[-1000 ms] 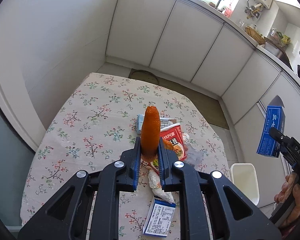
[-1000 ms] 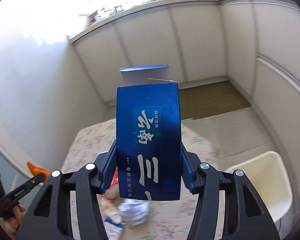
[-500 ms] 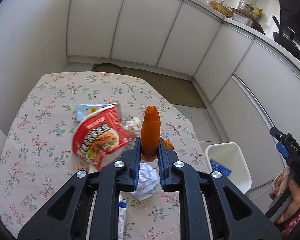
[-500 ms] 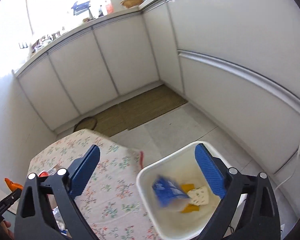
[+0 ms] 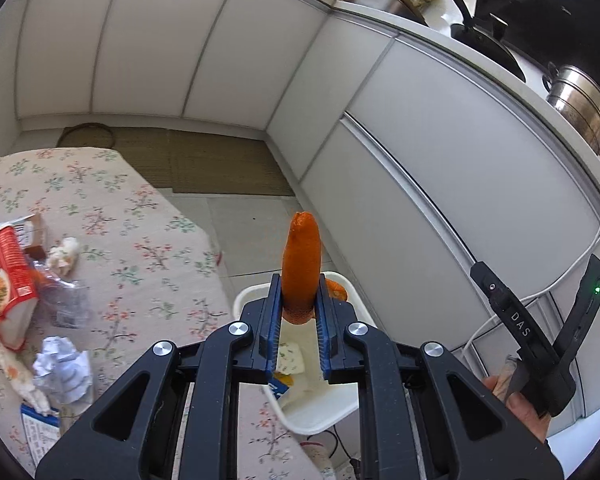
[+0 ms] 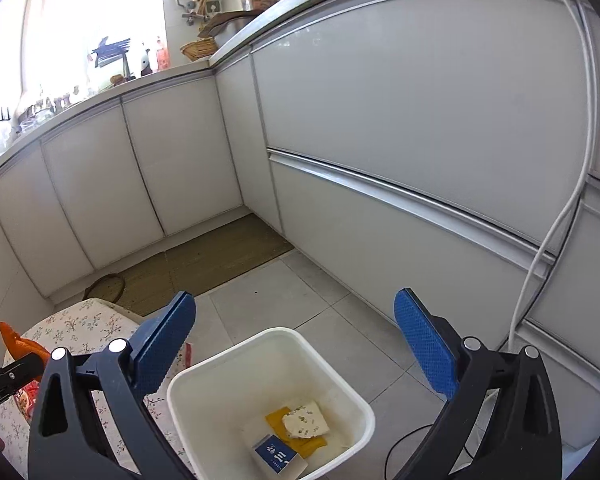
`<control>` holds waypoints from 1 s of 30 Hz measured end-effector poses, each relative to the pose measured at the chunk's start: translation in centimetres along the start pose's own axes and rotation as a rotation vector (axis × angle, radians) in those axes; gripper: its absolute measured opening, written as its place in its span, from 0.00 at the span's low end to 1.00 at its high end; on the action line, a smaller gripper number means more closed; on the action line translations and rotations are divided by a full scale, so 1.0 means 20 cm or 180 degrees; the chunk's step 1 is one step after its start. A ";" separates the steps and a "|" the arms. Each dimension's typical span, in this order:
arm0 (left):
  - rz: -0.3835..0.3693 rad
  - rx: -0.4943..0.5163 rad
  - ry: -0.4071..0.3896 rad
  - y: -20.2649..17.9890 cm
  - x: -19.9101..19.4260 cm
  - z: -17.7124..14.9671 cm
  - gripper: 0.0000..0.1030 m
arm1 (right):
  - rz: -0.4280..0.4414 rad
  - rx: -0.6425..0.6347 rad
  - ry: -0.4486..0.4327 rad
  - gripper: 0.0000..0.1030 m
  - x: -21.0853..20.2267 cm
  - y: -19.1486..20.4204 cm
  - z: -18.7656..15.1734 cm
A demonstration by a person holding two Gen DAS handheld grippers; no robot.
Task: Collect trash
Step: 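Carry the orange peel with the left gripper and release it into the bin, then move both tools back over the table toward the remaining trash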
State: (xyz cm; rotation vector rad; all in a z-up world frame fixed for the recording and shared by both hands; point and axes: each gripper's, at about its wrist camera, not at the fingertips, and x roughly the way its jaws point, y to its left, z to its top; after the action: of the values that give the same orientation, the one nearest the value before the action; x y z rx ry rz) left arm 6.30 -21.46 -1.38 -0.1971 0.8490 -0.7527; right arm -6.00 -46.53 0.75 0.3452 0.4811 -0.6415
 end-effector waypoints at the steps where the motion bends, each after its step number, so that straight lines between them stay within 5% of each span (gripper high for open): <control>1: -0.0036 0.0037 0.0022 -0.04 0.03 0.00 0.15 | -0.0035 0.0063 -0.0008 0.94 0.01 -0.05 0.01; 14: -0.0203 0.0050 0.0341 -0.30 0.34 -0.06 0.21 | -0.0234 0.0358 -0.0006 0.94 0.01 -0.31 0.03; 19: -0.0034 0.0097 0.0246 -0.29 0.29 -0.07 0.53 | -0.0179 0.0239 -0.0005 0.94 0.00 -0.25 0.03; 23: 0.0292 0.0179 0.0040 -0.27 0.18 -0.08 0.73 | -0.0127 0.0108 0.0026 0.94 -0.03 -0.18 0.00; 25: 0.0477 0.0187 -0.0101 -0.25 0.11 -0.09 0.91 | -0.0095 0.0035 0.0074 0.94 -0.05 -0.12 -0.01; 30: 0.0811 0.0132 -0.0301 -0.15 -0.06 -0.10 0.93 | -0.0056 -0.0210 0.0166 0.94 -0.11 0.07 -0.07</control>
State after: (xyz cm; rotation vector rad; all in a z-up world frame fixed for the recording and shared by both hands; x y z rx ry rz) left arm 2.73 -22.57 -0.74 -0.0845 0.7514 -0.5178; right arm -7.13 -43.86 0.84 0.2961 0.5543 -0.6336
